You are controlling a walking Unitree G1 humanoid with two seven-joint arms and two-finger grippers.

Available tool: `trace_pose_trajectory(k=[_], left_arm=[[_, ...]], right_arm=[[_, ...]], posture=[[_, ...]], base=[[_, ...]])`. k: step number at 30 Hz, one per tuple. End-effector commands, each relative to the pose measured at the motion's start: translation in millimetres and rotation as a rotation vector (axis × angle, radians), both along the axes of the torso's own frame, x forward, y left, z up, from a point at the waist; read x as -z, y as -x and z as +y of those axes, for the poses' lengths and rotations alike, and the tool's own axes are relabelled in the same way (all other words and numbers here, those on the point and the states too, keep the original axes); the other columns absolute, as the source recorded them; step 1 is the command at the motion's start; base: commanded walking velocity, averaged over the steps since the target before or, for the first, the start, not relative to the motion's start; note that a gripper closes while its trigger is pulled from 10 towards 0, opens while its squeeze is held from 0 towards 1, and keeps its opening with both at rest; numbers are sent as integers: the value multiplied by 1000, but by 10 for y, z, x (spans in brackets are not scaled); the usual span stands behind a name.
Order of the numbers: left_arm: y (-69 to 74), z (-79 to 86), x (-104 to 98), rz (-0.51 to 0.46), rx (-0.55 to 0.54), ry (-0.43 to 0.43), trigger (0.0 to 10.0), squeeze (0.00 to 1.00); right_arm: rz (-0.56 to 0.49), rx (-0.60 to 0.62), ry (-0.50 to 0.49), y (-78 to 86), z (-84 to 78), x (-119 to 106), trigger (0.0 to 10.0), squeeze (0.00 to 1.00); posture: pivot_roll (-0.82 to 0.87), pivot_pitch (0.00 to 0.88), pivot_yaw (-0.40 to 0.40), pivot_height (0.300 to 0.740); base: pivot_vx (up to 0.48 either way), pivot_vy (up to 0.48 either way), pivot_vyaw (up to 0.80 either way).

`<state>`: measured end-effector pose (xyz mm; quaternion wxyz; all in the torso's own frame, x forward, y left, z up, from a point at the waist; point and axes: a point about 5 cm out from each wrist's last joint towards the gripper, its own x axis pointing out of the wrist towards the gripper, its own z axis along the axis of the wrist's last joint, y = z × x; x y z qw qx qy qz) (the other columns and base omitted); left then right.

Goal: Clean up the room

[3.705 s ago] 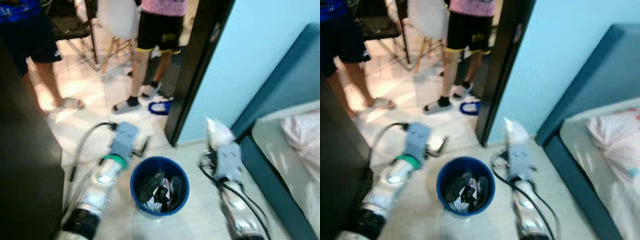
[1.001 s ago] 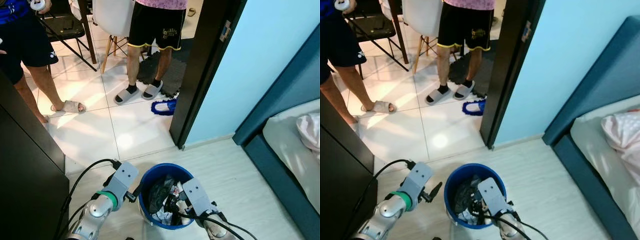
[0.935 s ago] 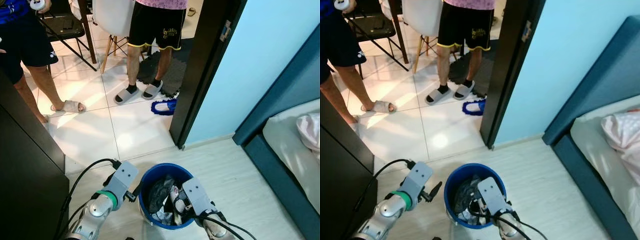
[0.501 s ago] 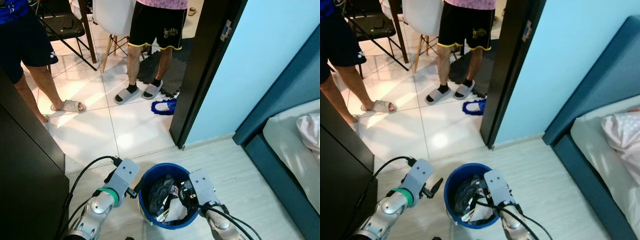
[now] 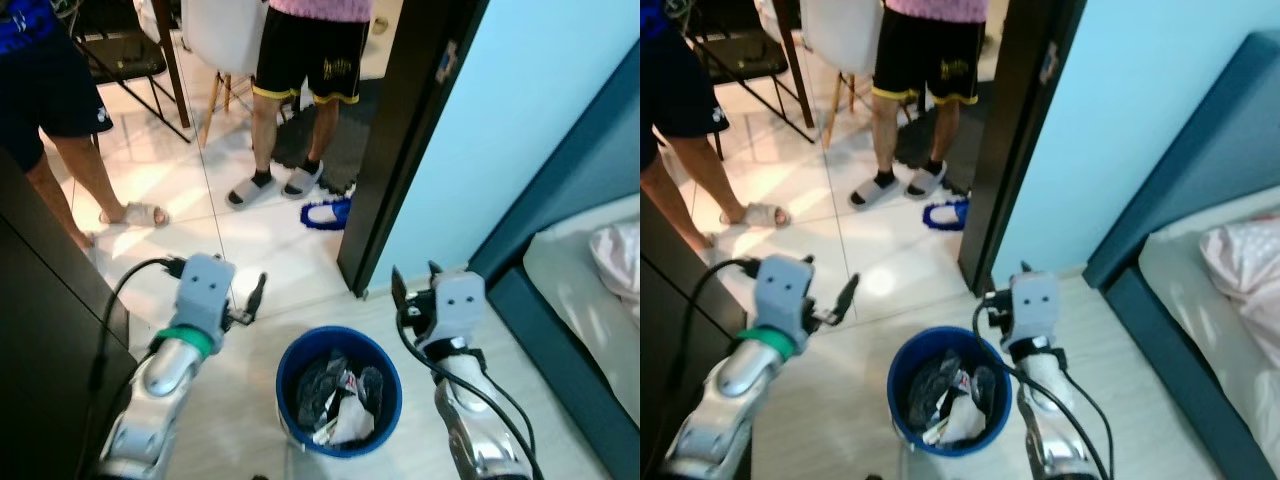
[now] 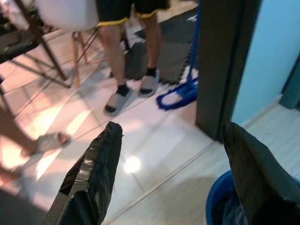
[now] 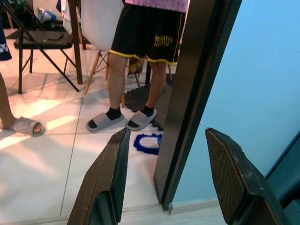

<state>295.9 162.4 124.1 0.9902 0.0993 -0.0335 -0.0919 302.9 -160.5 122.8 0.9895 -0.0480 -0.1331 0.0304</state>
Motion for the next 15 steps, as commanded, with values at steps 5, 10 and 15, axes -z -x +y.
trace_pose_trajectory(k=[5,10,15], left_arm=[[-87,-75,-70,-10,-8,50,10000,0],[-193,-205,-270,-24,-10,144,10000,0],[-221,-239,-355,-36,2,154,10000,0]], right_arm=[[55,21,-8,-4,-34,104,10000,0],[67,40,-22,-70,-61,21,10000,0],[62,42,-41,-86,-51,-47,10000,0]], posture=[[-51,95,20,740],[-54,90,20,740],[-59,90,23,740]], base=[[0,0,0],[0,0,0],[0,0,-800]])
